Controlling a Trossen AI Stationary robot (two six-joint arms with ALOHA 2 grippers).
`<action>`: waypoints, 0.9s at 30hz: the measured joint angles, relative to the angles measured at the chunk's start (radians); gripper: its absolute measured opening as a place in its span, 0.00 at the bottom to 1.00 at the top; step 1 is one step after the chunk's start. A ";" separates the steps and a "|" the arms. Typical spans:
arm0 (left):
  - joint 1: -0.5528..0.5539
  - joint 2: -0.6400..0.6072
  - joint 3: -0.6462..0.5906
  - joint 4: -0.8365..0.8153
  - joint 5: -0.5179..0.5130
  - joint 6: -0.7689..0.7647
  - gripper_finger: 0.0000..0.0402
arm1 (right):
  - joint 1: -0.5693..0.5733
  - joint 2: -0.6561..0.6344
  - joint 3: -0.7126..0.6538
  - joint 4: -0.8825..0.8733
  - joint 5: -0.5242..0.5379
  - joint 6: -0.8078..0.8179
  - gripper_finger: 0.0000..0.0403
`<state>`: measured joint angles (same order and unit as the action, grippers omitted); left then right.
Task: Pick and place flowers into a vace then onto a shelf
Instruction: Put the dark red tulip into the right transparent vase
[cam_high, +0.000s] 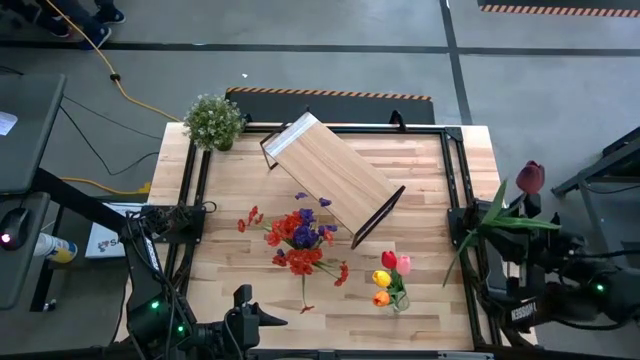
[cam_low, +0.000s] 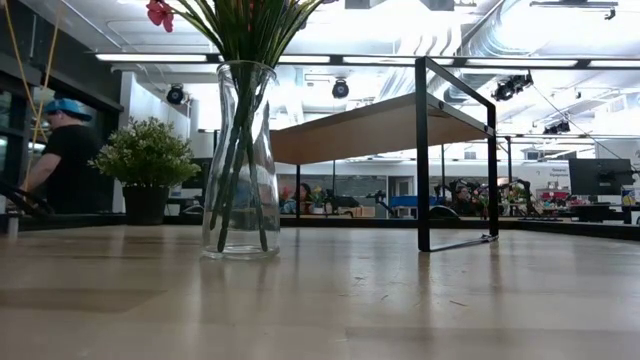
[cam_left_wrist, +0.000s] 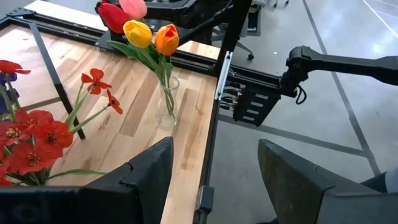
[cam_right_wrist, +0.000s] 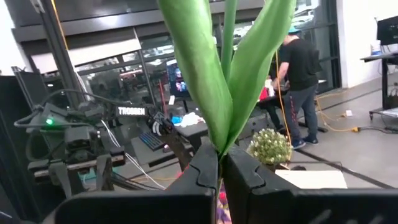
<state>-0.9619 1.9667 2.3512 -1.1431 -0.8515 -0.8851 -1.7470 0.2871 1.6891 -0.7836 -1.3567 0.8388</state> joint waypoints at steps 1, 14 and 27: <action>0.000 0.000 0.000 0.000 0.000 -0.001 0.66 | -0.001 0.000 -0.013 0.046 -0.001 0.028 0.00; 0.000 0.000 0.000 0.000 0.000 0.000 0.66 | 0.007 0.000 -0.206 0.458 0.022 0.261 0.00; 0.000 0.000 0.000 -0.002 -0.028 -0.001 0.66 | 0.079 0.002 -0.383 0.733 0.061 0.389 0.00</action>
<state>-0.9615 1.9671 2.3512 -1.1450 -0.8795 -0.8860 -1.6678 0.2886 1.3062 -0.0505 -1.2952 1.2279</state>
